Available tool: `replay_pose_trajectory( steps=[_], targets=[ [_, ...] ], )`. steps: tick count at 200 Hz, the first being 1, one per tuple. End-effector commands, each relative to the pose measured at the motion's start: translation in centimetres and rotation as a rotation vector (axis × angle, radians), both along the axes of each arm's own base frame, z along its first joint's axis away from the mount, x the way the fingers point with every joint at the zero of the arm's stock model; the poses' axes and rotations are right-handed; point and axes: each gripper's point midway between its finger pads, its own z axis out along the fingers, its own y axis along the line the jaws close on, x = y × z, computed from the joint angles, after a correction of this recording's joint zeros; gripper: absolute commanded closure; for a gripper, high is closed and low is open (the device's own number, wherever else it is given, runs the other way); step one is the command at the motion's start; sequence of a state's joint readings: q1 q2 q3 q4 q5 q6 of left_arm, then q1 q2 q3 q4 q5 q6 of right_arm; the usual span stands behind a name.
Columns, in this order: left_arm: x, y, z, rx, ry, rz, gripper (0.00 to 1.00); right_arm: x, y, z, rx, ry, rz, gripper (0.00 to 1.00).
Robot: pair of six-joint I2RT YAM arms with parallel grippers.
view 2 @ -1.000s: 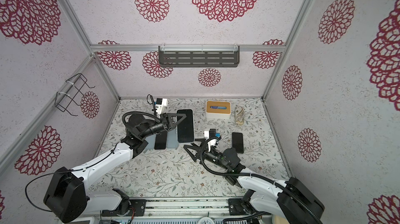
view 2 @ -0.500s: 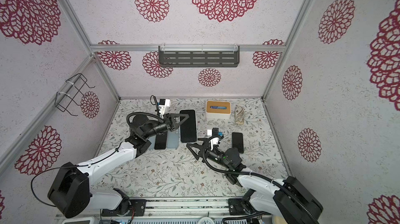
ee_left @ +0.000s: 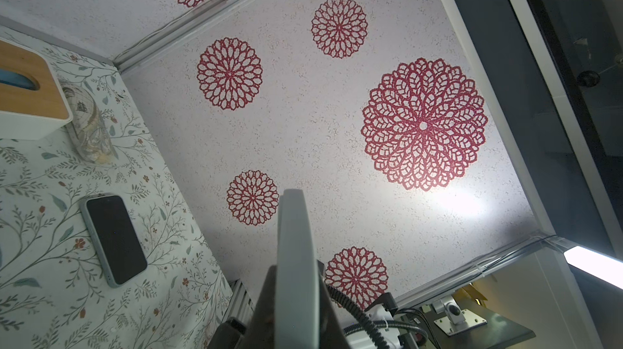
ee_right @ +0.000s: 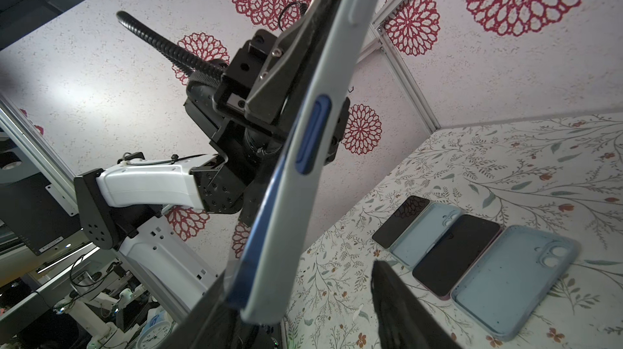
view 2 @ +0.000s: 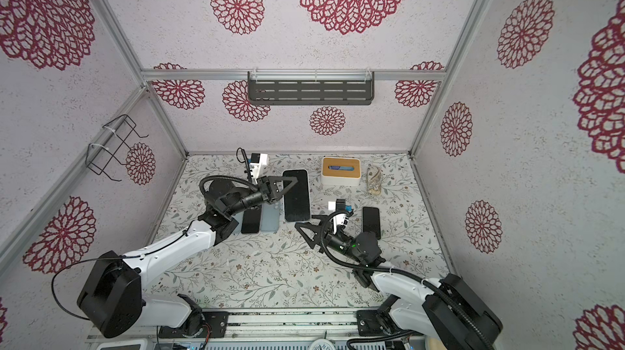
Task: Take the phone out of the phone case
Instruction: Remove the phone case from the phone.
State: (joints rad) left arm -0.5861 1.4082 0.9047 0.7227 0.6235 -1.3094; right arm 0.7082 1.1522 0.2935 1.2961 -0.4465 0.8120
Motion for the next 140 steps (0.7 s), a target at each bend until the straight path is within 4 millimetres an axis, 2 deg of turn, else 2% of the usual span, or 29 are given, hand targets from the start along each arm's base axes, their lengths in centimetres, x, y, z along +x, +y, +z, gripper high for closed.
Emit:
replay_pose_trajectory(
  steps=[1, 29, 39, 60, 88, 111, 140],
  targets=[
    [-2.9, -1.7, 2.6, -0.042, -0.079, -0.121, 1.0, 1.9, -2.0, 2.8, 0.13, -0.009, -0.072, 0.41],
    [-2.9, -1.7, 1.2, -0.006, -0.054, -0.113, 1.0, 1.5, -2.3, 3.5, 0.16, -0.017, -0.046, 0.48],
    [-2.7, -1.7, 0.4, 0.013, -0.04, -0.107, 1.0, 1.4, -2.2, 3.3, 0.147, -0.014, -0.044, 0.52],
    [-2.8, -2.0, -0.2, 0.015, -0.032, -0.124, 1.0, 1.6, -2.5, 2.7, 0.118, 0.003, -0.069, 0.54],
    [-3.1, -2.0, 0.0, -0.007, -0.042, -0.134, 1.0, 2.1, -2.5, 1.8, 0.082, 0.034, -0.083, 0.56],
    [-3.7, -2.0, 1.1, -0.042, -0.067, -0.154, 1.0, 2.6, -2.4, 1.2, 0.07, 0.06, -0.091, 0.57],
    [-4.6, -2.1, 1.9, -0.059, -0.091, -0.174, 1.0, 2.8, -2.5, 1.4, 0.082, 0.061, -0.094, 0.58]
  ],
)
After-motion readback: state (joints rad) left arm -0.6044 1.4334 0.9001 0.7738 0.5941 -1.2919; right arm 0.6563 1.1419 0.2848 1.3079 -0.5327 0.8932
